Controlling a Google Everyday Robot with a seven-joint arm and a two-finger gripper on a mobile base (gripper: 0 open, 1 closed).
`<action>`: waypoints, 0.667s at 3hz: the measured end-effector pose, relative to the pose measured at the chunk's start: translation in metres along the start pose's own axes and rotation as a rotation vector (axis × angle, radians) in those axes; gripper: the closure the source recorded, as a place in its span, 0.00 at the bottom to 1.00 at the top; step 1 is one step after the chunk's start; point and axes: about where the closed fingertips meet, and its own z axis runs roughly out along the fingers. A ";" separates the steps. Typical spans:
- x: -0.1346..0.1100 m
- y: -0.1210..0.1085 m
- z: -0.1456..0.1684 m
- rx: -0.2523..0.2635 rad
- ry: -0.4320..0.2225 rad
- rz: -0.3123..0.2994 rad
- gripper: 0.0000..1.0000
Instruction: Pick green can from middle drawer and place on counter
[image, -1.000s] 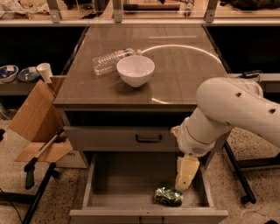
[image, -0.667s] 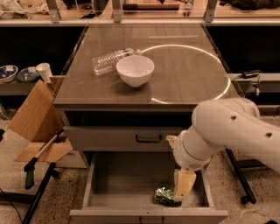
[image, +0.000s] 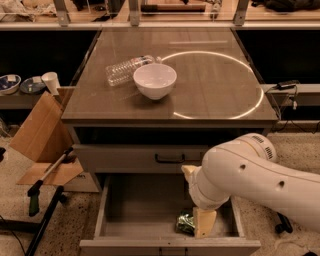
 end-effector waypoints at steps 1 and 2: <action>0.002 -0.009 0.030 -0.019 0.033 -0.047 0.00; 0.008 -0.015 0.063 -0.058 0.047 -0.068 0.00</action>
Offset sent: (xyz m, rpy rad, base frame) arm 0.0440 0.0075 -0.1159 -0.0885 0.1111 0.0992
